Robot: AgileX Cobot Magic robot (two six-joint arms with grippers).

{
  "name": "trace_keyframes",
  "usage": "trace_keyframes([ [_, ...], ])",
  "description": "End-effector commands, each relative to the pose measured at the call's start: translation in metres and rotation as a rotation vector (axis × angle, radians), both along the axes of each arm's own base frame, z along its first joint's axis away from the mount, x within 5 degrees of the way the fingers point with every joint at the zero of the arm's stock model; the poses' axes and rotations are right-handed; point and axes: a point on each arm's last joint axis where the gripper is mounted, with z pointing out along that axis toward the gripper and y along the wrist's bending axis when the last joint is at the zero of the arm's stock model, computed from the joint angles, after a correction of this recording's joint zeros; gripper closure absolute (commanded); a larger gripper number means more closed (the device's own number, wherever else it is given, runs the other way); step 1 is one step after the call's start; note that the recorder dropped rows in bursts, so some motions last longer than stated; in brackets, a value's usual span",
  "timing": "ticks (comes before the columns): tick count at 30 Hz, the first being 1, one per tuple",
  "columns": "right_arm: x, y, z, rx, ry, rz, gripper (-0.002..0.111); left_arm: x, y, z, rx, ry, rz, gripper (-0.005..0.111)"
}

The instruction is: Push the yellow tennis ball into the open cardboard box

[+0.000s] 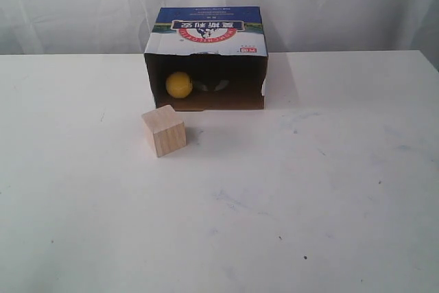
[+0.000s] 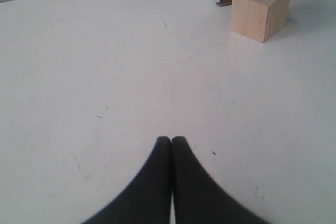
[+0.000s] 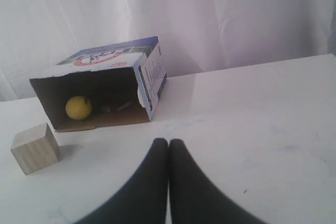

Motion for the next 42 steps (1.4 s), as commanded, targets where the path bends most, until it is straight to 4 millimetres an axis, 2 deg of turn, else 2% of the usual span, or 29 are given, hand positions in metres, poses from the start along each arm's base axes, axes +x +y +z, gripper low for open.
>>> trace_keyframes([
  [1,-0.0051,-0.0019,-0.0085,-0.018,0.059,-0.011,0.108,-0.0001,0.0002,-0.0009,-0.006,-0.002,0.005,0.107],
  [18,-0.0064,-0.0023,-0.0101,-0.02,0.072,-0.012,0.108,-0.0001,0.0002,-0.0009,-0.006,-0.002,0.005,0.107],
  [26,-0.0062,-0.0022,-0.0088,-0.255,0.01,0.011,0.108,-0.0001,0.0002,-0.0009,-0.006,-0.002,0.005,0.107],
  [42,-0.0064,-0.0017,-0.01,-0.294,0.015,0.023,0.108,-0.0001,0.0002,-0.0009,-0.006,-0.002,0.005,0.107],
])
